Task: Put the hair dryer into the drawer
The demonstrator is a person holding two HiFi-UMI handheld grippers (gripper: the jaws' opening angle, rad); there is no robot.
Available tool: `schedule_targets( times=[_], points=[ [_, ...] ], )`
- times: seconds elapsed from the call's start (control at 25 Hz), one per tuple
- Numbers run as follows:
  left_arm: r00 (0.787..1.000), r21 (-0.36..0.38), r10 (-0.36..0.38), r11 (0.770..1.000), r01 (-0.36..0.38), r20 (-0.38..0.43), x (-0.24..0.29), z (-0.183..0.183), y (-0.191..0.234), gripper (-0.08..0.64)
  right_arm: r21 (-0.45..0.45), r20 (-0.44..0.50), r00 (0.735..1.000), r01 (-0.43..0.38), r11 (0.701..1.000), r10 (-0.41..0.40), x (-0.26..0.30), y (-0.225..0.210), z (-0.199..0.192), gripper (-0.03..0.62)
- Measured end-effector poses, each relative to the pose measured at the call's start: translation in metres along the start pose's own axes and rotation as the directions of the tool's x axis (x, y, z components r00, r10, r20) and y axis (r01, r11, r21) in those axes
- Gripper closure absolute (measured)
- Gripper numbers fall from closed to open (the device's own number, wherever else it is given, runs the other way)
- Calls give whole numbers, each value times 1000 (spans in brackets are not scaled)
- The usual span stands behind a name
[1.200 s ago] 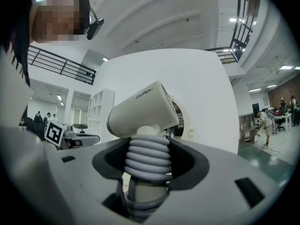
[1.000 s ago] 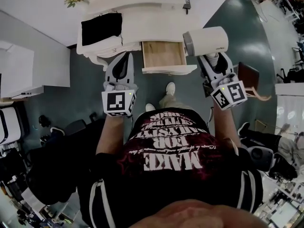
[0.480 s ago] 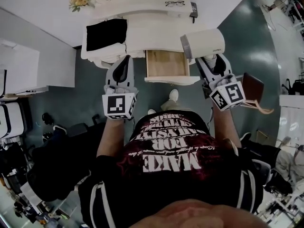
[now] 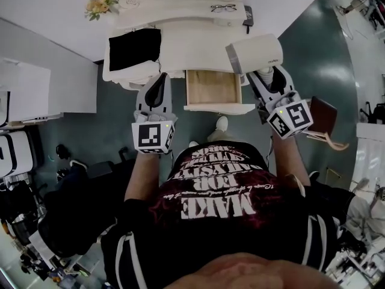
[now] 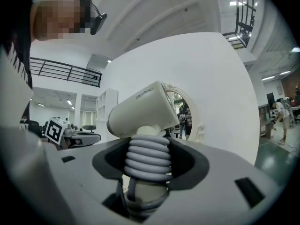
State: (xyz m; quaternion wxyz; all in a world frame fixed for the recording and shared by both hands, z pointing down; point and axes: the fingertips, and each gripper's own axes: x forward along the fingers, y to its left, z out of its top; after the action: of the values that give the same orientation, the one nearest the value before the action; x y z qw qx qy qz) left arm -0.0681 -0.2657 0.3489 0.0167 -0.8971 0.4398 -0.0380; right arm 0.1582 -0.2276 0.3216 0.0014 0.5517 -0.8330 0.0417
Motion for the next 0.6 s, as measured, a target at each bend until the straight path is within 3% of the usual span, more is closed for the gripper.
schedule_targets(
  times=[0.6],
  points=[
    [996,-7,45,999,-46,-78,40,-28,20,557,59,-121,988,-85,995,91,56,-27,-65,351]
  ],
)
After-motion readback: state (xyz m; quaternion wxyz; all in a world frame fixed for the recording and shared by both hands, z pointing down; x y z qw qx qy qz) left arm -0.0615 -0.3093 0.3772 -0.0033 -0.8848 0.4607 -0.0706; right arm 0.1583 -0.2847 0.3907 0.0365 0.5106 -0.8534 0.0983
